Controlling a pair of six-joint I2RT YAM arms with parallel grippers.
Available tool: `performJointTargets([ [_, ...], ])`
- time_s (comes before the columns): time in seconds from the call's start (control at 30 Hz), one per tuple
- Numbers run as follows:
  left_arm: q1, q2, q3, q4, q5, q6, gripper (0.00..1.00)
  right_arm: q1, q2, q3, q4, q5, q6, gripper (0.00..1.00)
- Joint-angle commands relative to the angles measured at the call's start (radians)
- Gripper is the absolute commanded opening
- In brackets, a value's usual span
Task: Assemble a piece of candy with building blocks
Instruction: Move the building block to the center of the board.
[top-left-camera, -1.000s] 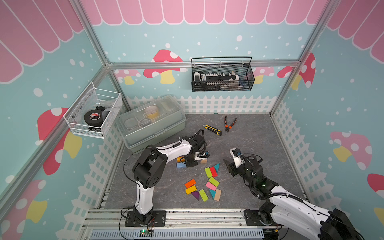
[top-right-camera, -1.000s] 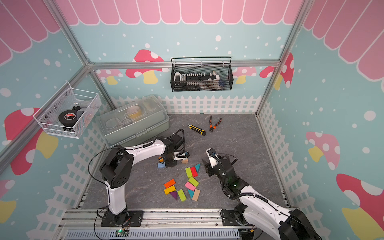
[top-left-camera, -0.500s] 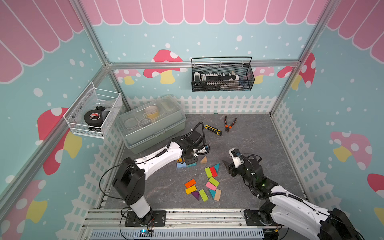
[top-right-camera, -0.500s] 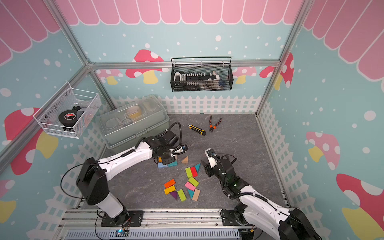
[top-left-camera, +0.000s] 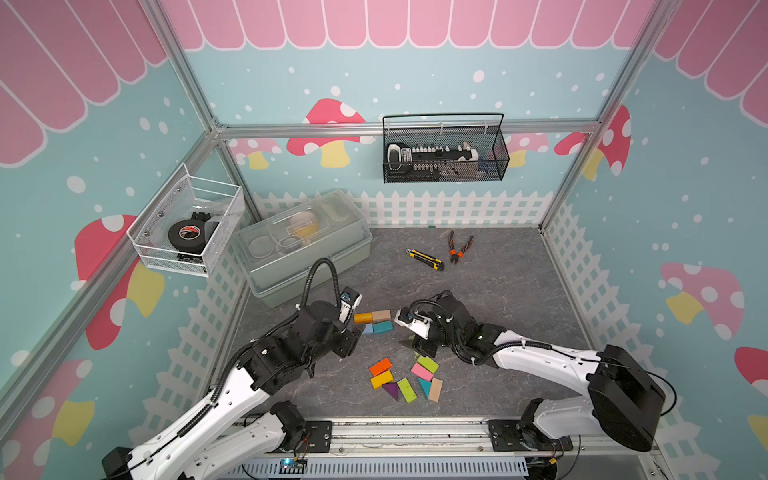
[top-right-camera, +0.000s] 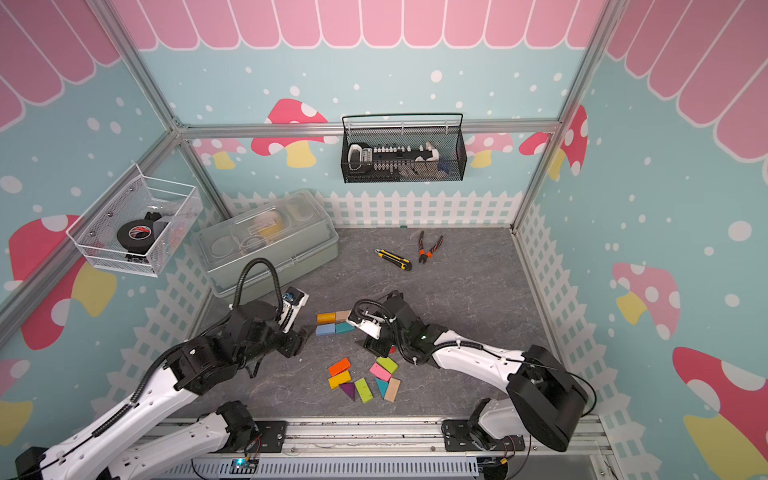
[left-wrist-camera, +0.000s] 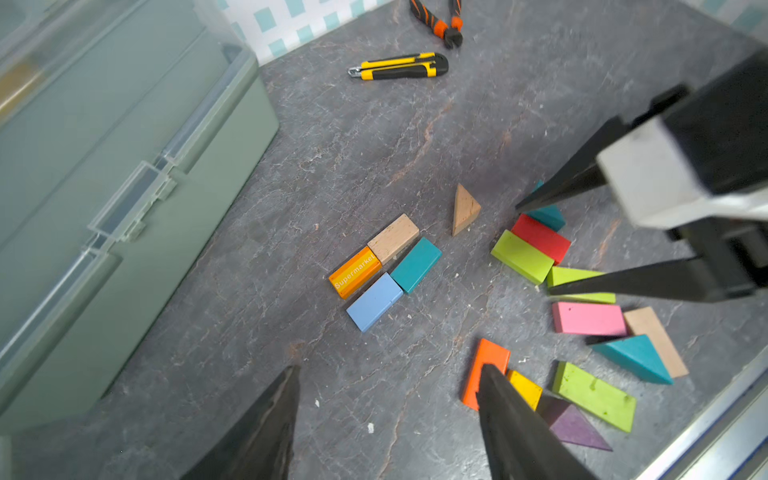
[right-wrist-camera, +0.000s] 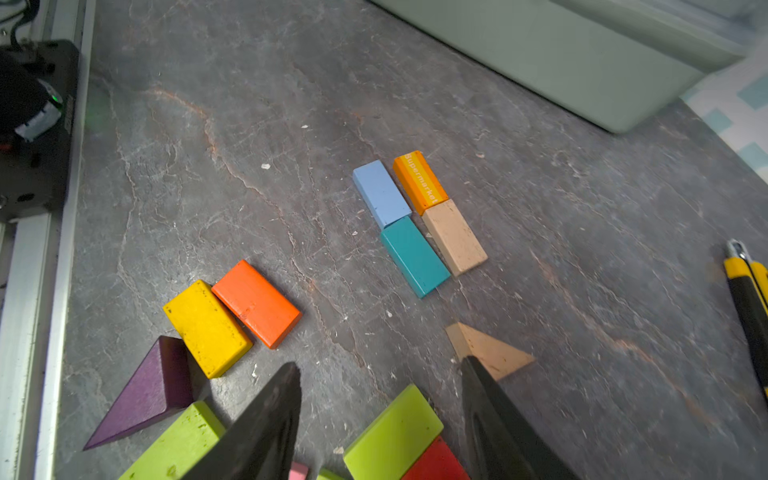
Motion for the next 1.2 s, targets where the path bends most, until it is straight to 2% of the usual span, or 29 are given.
performJointTargets([
  [0.0, -0.01, -0.036, -0.01, -0.011, -0.082, -0.155, 0.71, 0.024, 0.066, 0.052, -0.134, 0.0, -0.254, 0.61],
  [0.13, -0.024, -0.023, 0.026, -0.039, -0.163, -0.161, 0.72, 0.026, 0.154, 0.122, -0.207, -0.061, -0.385, 0.61],
  [0.33, -0.023, -0.004, 0.043, -0.063, -0.165, -0.164, 0.72, 0.042, 0.276, 0.23, -0.331, -0.066, -0.519, 0.61],
  [0.5, -0.023, -0.015, 0.043, -0.063, -0.166, -0.158, 0.72, 0.061, 0.332, 0.254, -0.334, -0.121, -0.541, 0.6],
  [0.93, -0.023, -0.035, 0.037, -0.064, -0.194, -0.164, 0.73, 0.105, 0.465, 0.332, -0.339, -0.081, -0.562, 0.53],
  [1.17, -0.023, -0.019, 0.039, -0.07, -0.194, -0.164, 0.73, 0.131, 0.511, 0.36, -0.369, -0.133, -0.579, 0.52],
])
